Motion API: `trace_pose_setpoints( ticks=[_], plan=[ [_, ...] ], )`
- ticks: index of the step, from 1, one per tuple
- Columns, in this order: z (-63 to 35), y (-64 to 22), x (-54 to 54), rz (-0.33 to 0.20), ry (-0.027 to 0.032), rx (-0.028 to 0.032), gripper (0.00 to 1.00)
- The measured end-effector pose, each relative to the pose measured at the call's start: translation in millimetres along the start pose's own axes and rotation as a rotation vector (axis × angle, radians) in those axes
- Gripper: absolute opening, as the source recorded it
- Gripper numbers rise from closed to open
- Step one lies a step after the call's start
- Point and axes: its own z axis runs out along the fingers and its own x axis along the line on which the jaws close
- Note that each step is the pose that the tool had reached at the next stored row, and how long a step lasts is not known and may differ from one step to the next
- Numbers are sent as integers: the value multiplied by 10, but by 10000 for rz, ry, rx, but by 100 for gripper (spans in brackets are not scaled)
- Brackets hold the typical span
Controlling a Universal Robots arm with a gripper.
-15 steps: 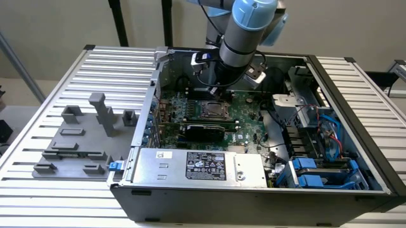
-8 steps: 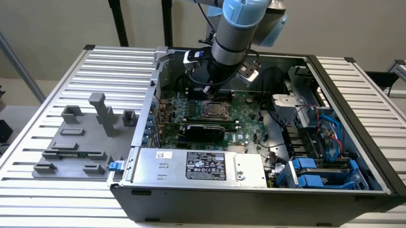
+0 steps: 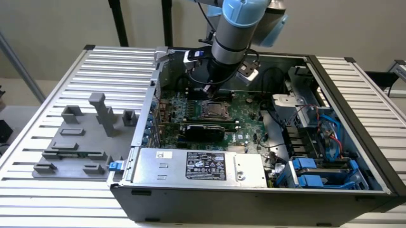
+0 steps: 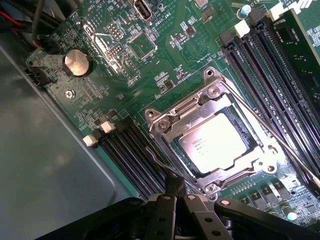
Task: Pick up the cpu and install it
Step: 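Install the first cpu locking lever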
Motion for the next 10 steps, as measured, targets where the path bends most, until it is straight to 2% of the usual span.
trace_pose_setpoints(
  ticks=[10],
  plan=[
    [3, 77, 56, -2, 9, -13, 11]
  ],
)
